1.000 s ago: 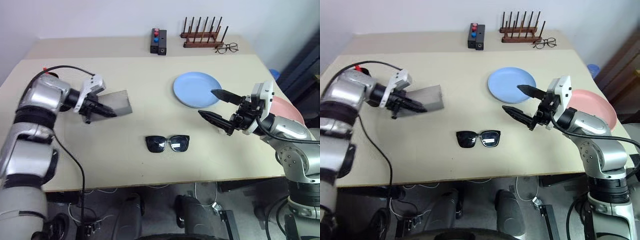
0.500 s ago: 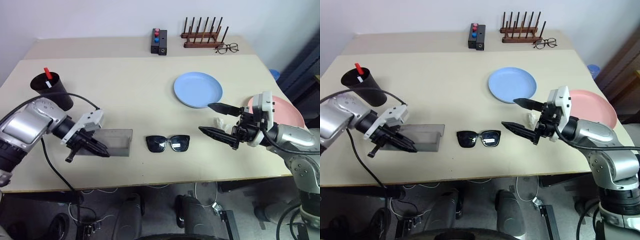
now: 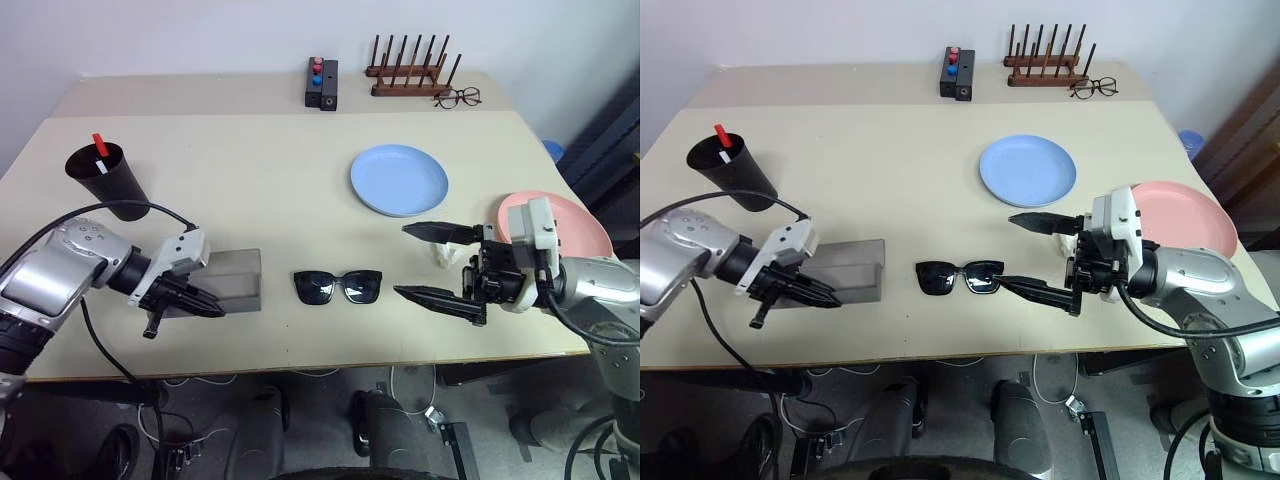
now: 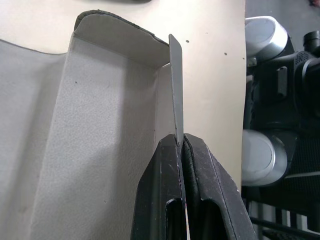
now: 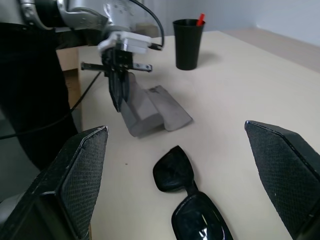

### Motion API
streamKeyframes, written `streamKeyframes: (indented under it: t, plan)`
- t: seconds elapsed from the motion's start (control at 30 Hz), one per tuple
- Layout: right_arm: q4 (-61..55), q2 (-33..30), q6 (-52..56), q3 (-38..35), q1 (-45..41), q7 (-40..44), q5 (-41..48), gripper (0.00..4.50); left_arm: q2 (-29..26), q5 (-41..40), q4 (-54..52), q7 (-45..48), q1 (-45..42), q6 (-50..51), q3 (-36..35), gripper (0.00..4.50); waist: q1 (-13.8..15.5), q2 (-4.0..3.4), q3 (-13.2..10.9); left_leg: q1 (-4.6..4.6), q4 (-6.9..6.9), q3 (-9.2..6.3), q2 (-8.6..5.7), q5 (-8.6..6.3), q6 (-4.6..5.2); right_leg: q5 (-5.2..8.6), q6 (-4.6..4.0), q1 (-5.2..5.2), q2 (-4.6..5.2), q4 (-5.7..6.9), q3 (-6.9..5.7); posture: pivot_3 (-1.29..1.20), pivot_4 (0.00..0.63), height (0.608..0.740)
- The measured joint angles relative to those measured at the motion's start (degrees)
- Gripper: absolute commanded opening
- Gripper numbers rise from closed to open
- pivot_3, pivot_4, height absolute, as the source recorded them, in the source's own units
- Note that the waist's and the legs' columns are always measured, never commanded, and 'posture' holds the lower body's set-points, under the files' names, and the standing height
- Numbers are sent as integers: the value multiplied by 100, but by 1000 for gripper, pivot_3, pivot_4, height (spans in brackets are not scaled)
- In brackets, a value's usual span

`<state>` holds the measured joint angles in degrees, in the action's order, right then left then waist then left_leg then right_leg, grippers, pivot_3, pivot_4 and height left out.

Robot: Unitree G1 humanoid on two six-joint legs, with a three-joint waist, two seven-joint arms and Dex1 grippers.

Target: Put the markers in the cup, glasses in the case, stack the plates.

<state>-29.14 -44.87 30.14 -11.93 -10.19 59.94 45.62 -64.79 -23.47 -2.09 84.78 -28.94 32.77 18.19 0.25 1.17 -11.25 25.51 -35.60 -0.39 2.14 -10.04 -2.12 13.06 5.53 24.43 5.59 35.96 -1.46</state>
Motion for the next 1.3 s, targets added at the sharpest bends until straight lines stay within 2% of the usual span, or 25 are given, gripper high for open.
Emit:
streamKeyframes:
  t: [0.07, 0.17, 0.37, 0.4, 0.43, 0.53, 0.73, 0.83, 1.0, 1.13, 1.3]
  plan:
    - [0, 0, -63, 43, -7, 20, -45, 4500, 47, 34, 20, 4, 89, -115, -105, 52, 6, 0, 0, 0, 0, 0, 0, 0, 0, 0, 0, 0, 0, 0, 0, 0, 150, 740]
    - [0, 0, -82, 112, -43, 42, -56, 4500, 52, 37, 21, 48, 176, -105, -155, 887, 19, 0, 0, 0, 0, 0, 0, 0, 0, 0, -1, 1, 0, 0, 0, 0, 150, 740]
    - [2, 0, -84, 153, -134, 56, -57, 4500, 108, 30, 27, 197, 140, 25, -241, 3850, 53, 0, 0, 2, 0, 0, 0, 0, -1, 0, -1, 0, 1, -3, 0, 0, 150, 740]
    - [3, 0, -84, 153, -153, 55, -57, 4500, 123, 26, 34, 237, 100, 59, -253, 4269, 53, 0, 0, 2, 0, 0, 0, 0, -1, -1, -1, 0, 0, -5, 0, 0, 150, 740]
    - [6, 0, -84, 154, -168, 52, -58, 4500, 136, 21, 60, 310, 19, 79, -259, 4461, 52, 0, 0, 3, 0, 0, 0, 0, -1, -1, -1, 0, 0, -5, 0, 0, 150, 740]
    - [48, 1, -84, 174, -226, 32, -102, 4500, 303, -3, 270, 512, -531, 120, -345, 4461, 63, 0, 0, 3, -3, 0, -1, 0, 0, -1, -1, -1, 0, -4, -2, 0, 150, 740]
    - [346, 1, -176, 210, -373, 0, -280, 4500, 1364, -122, 775, 526, -1914, 693, -326, 4461, 52, 1, 0, 8, -12, 0, -5, 1, 3, -1, 1, -6, 0, -1, -1, 0, 150, 740]
    - [423, -2, -236, 186, -325, -7, -384, 4500, 2194, -20, 1102, 532, -2483, 786, 30, 4461, 66, 0, 1, 8, -22, -1, -9, 0, 6, 0, 4, -9, -1, 5, 0, 0, 150, 740]
    - [588, -236, -468, -116, 246, 5, -732, 4500, 3236, 641, 2179, 596, -3080, 248, 769, 4461, 53, 3, -2, 14, -33, -3, -8, -2, 10, -1, 4, -8, -1, 10, -2, 0, 150, 740]
    - [483, -307, -495, -561, 750, -63, -802, 4500, 3539, 1010, 2627, 691, -3541, -424, 1096, 4461, 46, -3, 2, 15, -35, -3, -8, -7, 18, 0, 4, -7, -1, 9, 0, 0, 150, 740]
    - [156, -309, -464, -953, 1248, -303, -821, 4500, 3690, 1182, 3230, 747, -3586, -1060, 1581, 4461, 39, -5, 2, 13, -39, -3, -7, -10, 23, 0, 4, -7, -1, 11, 0, 0, 150, 740]
